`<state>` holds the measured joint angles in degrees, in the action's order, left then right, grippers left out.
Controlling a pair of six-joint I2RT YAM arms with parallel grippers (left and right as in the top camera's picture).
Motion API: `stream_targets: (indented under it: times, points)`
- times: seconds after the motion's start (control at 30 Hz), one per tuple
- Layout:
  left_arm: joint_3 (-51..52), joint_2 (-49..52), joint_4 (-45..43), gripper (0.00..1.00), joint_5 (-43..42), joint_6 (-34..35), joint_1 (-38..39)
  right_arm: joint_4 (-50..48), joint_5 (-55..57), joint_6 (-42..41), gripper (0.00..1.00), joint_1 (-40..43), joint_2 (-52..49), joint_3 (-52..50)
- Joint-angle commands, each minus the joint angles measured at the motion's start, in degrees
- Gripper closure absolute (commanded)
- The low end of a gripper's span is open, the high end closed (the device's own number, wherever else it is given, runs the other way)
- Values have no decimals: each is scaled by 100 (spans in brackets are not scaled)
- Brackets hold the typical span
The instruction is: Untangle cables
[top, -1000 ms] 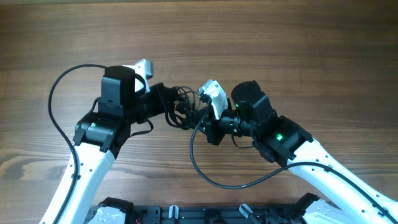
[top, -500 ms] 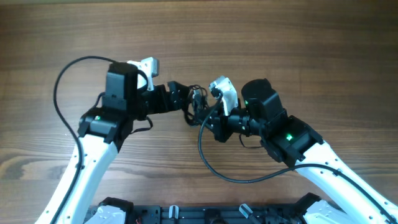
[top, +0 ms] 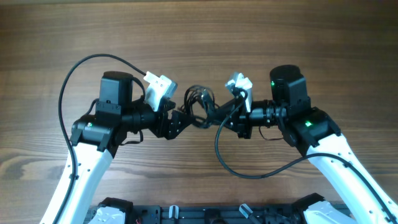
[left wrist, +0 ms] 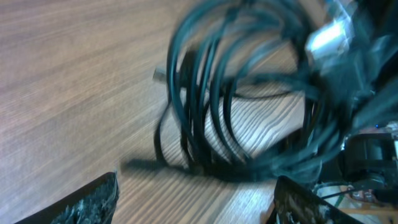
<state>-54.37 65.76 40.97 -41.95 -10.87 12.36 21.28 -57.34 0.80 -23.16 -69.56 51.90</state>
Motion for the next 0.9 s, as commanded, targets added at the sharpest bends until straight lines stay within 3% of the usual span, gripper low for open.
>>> stream_targets:
  times: [0.0, 0.13, 0.2, 0.3, 0.33, 0.37, 0.4, 0.47, 0.5, 0.53, 0.6, 0.67, 0.7, 0.73, 0.77, 0.87]
  points:
    - [9, -37, -358, 9, -236, -247, -28, 83, -1060, 225, 96, 20, -227, 92]
    - [9, 87, -437, 11, -339, -291, -26, 44, -1182, 223, 96, 20, -343, 92]
    - [9, 269, -435, 19, -656, -291, -26, 37, -1322, 225, 96, 20, -343, 92]
    - [9, 546, -444, 54, -669, -291, -26, 52, -1320, 199, 96, 20, -343, 92]
    - [9, 645, -487, 75, -664, -291, -26, 66, -1235, 197, 95, 20, -343, 92]
    - [9, 706, -573, 89, -660, -289, -28, 103, -1062, 122, 94, 20, -343, 92]
    - [9, 723, -682, 96, -660, -286, -28, 160, -737, -39, 89, 20, -343, 92]
    - [9, 717, -1032, 96, -365, 105, -63, 350, 686, -721, 33, 20, -348, 92]
    - [9, 717, -1058, 96, 363, 608, -122, 306, 1126, -968, 7, 20, -348, 92]
    - [9, 717, -1051, 96, 1086, 1110, -170, 190, 1460, -1193, 0, 9, -348, 92]
    - [9, 717, -1064, 96, 2057, 1930, -203, -28, 1998, -1193, 0, -249, -354, 92]
    - [9, 717, -1023, 96, 1923, 1926, -199, -227, 2949, -1327, 0, -601, -393, 92]
    - [9, 717, -994, 96, 1884, 1926, -199, -407, 3606, -1528, 6, -859, -470, 92]
    - [9, 717, -988, 96, 1818, 1921, -199, -678, 4113, -1644, 18, -1115, -599, 92]
    - [9, 717, -990, 96, 1665, 1862, -199, -944, 4454, -1639, 21, -1338, -763, 92]
    - [9, 717, -973, 96, 1558, 1858, -199, -1574, 5372, -1641, 23, -1720, -1335, 92]
